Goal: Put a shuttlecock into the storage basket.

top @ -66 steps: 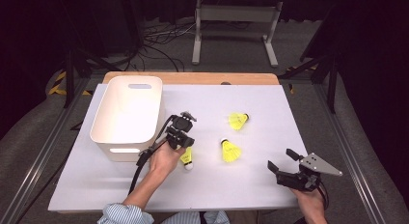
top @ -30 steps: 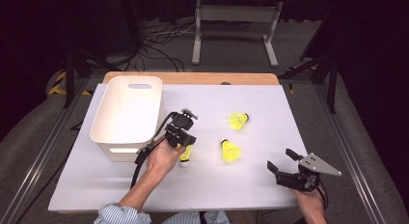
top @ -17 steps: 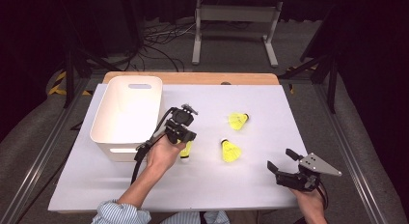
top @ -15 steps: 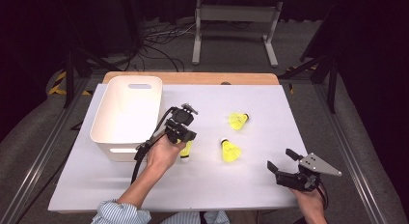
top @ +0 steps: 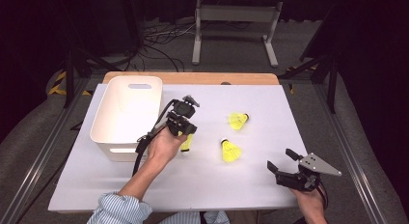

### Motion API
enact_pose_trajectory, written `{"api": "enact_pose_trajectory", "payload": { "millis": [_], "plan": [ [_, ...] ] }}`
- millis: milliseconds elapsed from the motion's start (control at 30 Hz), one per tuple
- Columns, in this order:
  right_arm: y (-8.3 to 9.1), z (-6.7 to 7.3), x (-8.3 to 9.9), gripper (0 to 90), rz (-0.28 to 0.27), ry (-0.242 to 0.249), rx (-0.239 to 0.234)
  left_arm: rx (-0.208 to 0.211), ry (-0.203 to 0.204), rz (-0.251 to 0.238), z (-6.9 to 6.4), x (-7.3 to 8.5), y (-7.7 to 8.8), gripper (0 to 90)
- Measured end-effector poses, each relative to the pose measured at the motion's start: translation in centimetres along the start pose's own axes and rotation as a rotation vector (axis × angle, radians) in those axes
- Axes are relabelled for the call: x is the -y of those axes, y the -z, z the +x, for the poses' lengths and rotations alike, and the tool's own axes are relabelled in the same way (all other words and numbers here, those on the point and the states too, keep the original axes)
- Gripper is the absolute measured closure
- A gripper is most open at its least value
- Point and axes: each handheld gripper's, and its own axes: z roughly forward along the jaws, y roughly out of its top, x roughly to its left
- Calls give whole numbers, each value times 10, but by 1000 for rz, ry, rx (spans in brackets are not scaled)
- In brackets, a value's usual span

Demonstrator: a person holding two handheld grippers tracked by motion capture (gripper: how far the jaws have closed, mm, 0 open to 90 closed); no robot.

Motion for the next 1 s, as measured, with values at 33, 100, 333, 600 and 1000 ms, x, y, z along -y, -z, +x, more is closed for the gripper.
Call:
{"api": "enact_pose_trajectory", "payload": {
  "millis": [33, 100, 333, 600, 1000],
  "plan": [
    [0, 0, 0, 135, 0, 1, 0, -2, 1, 5, 0, -1, 0, 900],
    [0, 0, 0, 135, 1, 0, 0, -5, 1, 6, 1, -4, 0, 900],
    [0, 0, 0, 136, 0, -1, -1, -14, 5, 9, 4, -13, 2, 900],
    [0, 0, 0, 136, -1, 0, -2, -22, 8, 15, 6, -23, 3, 900],
    [0, -1, 0, 136, -2, 0, -3, -22, 22, 23, 15, -34, 2, 900]
  ]
}}
